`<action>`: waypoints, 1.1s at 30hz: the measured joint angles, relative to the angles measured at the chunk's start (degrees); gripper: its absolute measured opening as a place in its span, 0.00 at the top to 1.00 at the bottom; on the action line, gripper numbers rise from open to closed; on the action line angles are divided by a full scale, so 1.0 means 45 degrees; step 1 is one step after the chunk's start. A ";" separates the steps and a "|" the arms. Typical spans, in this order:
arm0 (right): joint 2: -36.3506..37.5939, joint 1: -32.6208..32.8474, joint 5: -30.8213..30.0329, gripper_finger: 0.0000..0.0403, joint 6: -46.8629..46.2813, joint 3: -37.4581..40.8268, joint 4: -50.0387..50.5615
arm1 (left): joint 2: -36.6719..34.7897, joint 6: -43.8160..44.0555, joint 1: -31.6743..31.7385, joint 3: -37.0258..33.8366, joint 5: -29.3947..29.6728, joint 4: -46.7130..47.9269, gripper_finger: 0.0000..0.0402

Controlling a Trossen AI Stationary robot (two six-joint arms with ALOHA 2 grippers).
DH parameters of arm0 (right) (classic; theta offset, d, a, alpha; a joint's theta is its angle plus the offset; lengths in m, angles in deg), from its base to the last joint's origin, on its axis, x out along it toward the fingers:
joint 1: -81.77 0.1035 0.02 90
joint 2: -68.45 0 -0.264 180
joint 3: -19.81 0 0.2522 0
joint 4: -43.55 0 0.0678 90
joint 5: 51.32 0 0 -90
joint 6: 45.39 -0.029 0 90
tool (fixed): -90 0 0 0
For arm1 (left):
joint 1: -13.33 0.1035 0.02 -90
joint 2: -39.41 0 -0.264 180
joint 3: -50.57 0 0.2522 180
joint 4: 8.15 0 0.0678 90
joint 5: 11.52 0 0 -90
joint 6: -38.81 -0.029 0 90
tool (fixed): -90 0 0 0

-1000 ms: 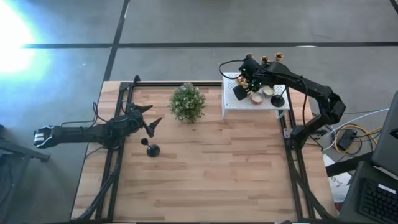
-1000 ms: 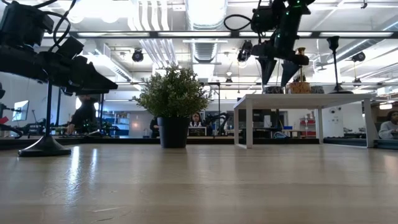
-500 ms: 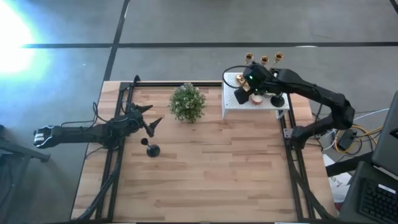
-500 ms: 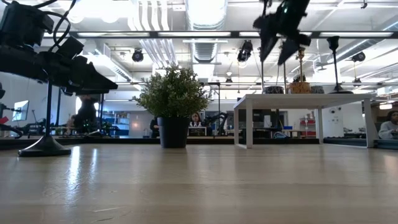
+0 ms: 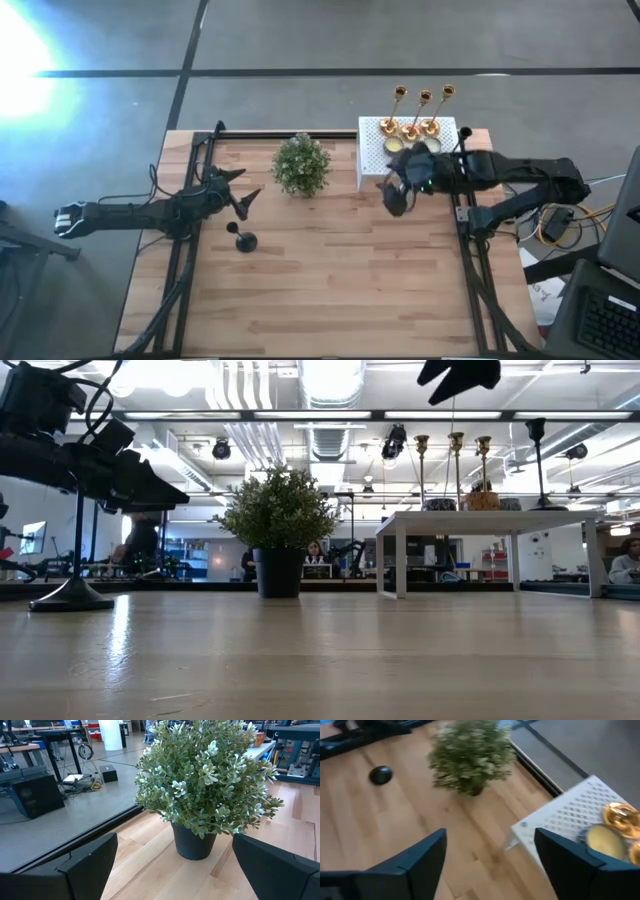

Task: Pick & Place candle stick holders
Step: Put the black candle holder on the shelf

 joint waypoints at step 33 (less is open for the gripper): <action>0.2979 0.2807 -0.1016 0.68 -0.0431 0.4508 -0.4101 | 0.0000 -0.6887 0.0026 0.0000 0.0680 -0.0439 0.01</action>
